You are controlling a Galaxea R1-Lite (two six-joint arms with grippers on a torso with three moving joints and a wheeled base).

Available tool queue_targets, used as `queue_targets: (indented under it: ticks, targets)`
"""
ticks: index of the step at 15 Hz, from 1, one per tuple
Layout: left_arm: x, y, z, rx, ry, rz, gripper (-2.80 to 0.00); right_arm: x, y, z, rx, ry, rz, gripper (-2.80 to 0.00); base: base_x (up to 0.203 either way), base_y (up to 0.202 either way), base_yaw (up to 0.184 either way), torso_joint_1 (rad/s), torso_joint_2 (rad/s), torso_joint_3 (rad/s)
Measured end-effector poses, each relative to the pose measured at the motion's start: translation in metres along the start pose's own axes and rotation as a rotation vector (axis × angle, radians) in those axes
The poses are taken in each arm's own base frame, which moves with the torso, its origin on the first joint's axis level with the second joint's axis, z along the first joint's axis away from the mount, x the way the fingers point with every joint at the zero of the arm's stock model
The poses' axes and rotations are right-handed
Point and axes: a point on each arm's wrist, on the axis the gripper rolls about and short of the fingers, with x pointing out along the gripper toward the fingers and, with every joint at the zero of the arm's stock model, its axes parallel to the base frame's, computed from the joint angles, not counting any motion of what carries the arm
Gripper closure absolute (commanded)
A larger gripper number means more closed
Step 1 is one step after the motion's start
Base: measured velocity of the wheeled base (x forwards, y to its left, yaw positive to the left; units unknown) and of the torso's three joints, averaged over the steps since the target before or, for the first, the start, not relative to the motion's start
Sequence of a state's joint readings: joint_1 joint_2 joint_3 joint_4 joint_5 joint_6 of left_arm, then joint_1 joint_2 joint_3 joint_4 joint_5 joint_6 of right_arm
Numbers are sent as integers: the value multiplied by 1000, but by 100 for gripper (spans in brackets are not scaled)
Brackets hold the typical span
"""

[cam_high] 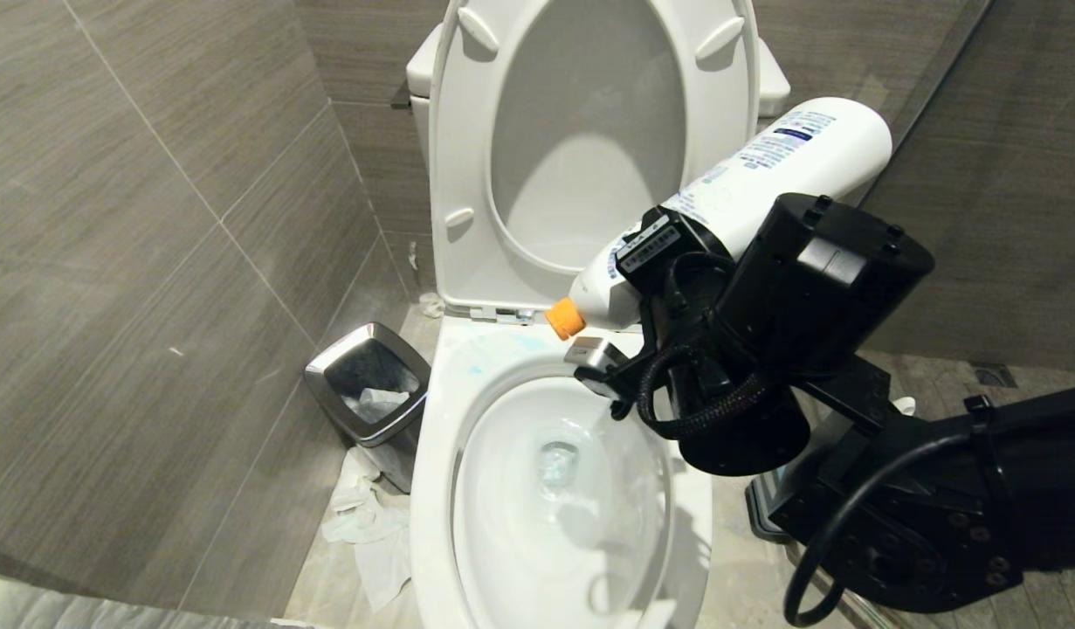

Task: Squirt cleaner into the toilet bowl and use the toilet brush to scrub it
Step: Pour in the cleaning agent

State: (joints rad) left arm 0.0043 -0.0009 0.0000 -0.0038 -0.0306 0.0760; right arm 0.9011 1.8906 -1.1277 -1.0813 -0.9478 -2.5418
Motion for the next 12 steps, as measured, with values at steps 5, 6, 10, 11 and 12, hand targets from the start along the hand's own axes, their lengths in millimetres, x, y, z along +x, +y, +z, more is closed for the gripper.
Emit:
queue_targets:
  ticks: [5, 6, 10, 11, 12]
  targets:
    - [0, 0, 0, 0, 0, 0, 0, 0, -1, -1, 31, 13, -16, 0, 0, 0, 0, 0, 0, 0]
    - [0, 0, 0, 1, 0, 0, 0, 0, -1, -1, 44, 20, -21, 0, 0, 0, 0, 0, 0, 0]
    - [0, 0, 0, 1, 0, 0, 0, 1, -1, 0, 59, 29, -26, 0, 0, 0, 0, 0, 0, 0]
    - [0, 0, 0, 0, 0, 0, 0, 1, 0, 0, 60, 28, -26, 0, 0, 0, 0, 0, 0, 0]
    - [0, 0, 0, 1, 0, 0, 0, 1, 0, 1, 62, 29, -27, 0, 0, 0, 0, 0, 0, 0]
